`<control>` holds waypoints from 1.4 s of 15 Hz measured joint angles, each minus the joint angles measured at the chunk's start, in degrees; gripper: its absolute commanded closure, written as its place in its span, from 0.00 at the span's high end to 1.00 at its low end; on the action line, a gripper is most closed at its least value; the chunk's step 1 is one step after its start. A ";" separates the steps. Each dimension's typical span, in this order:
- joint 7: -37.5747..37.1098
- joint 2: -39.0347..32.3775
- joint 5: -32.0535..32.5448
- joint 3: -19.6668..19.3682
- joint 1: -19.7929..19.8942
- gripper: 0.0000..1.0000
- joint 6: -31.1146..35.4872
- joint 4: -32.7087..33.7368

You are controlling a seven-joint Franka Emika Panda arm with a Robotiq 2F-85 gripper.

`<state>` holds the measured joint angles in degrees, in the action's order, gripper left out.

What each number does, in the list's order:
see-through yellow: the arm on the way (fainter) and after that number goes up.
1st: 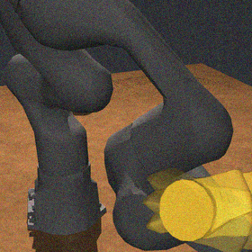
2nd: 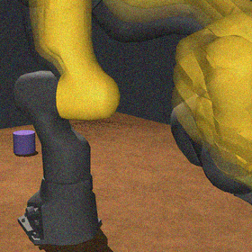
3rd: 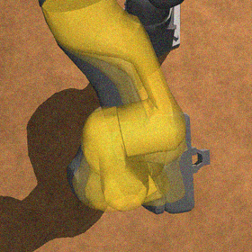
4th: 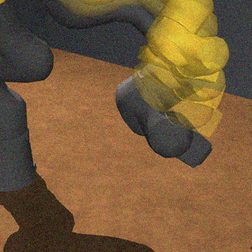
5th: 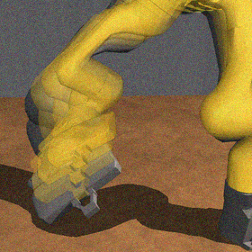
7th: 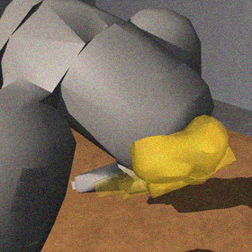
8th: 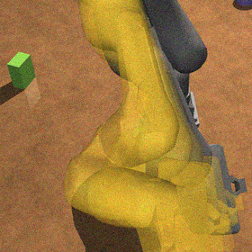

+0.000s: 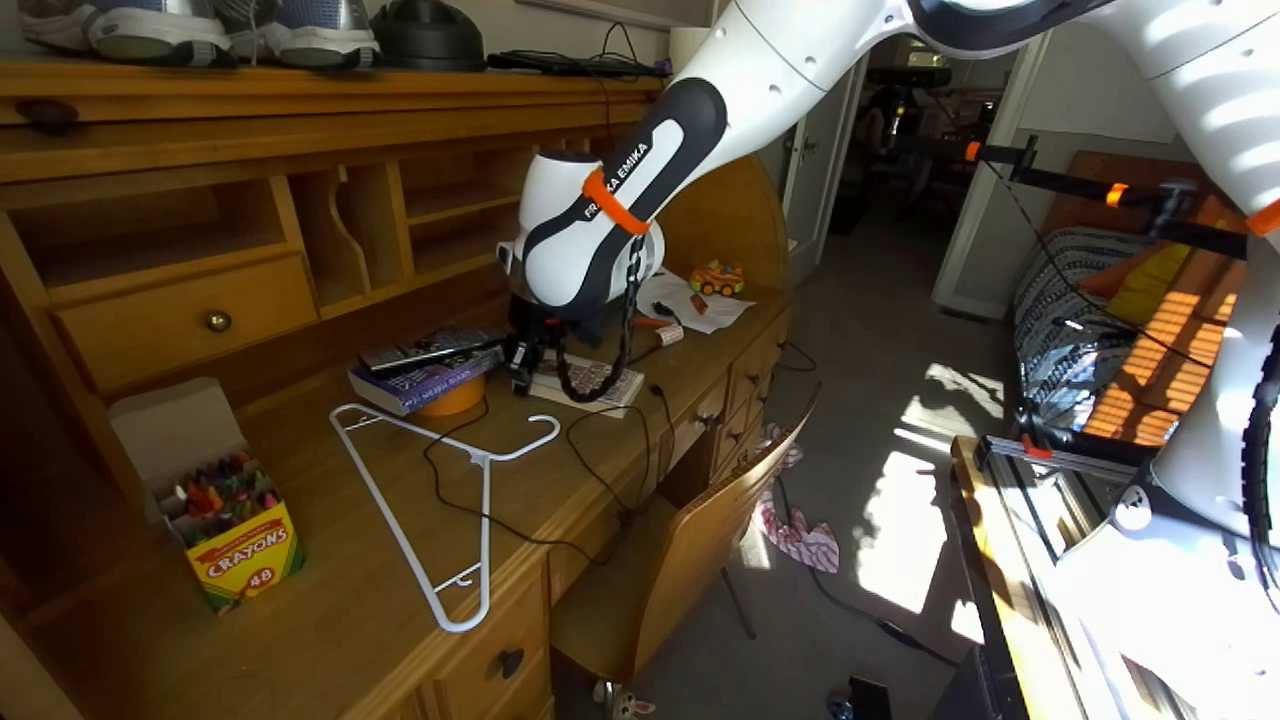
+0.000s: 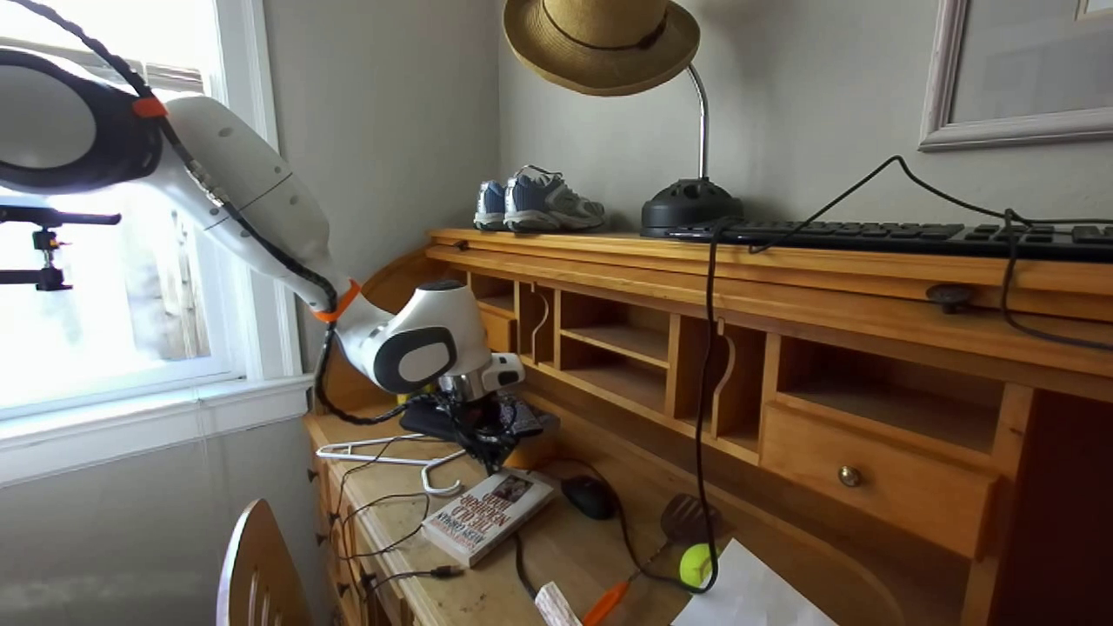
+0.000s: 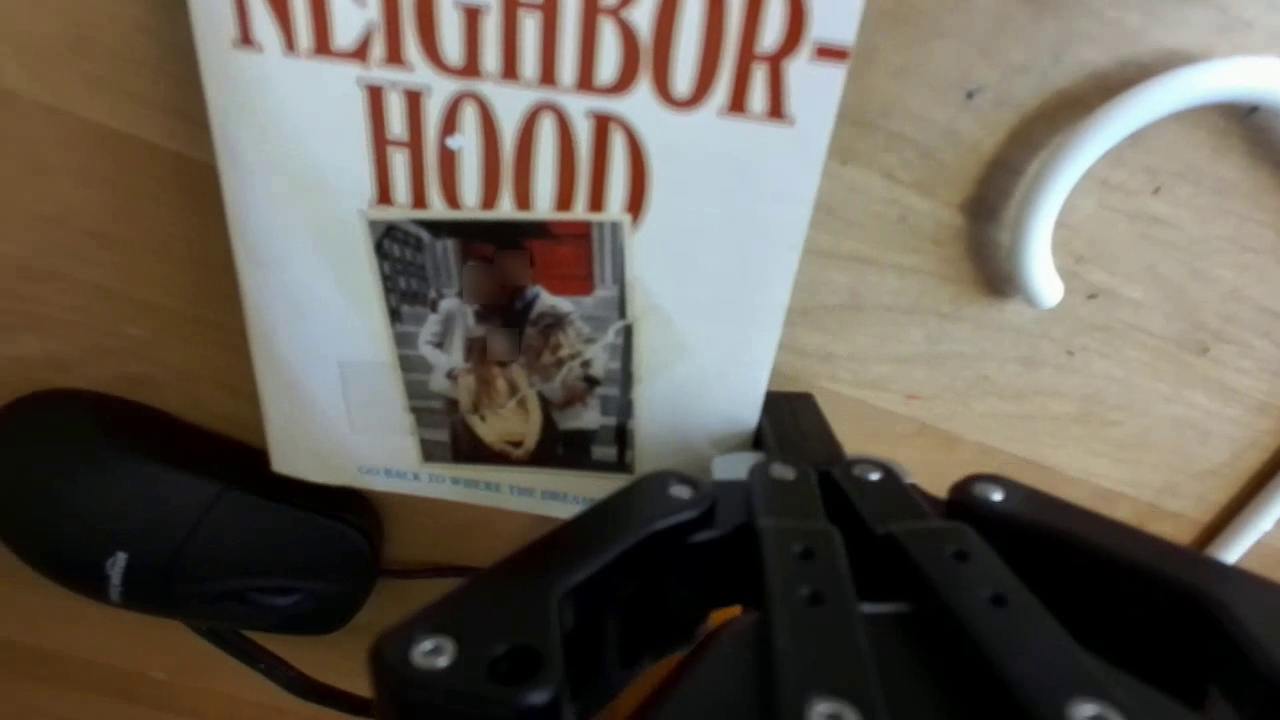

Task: Move the white book forwards.

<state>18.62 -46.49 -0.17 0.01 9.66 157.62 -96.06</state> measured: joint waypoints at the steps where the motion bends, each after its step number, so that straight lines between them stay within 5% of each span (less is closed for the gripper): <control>1: -1.94 -0.09 0.01 -1.10 -0.72 0.00 0.00 0.26; 9: -18.85 -1.63 1.81 -11.30 -8.24 0.00 -1.98 1.72; 21: -35.24 -3.08 1.68 -15.82 -9.67 0.00 -10.31 5.56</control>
<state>-16.62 -49.57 1.51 -15.81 -0.01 147.31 -90.50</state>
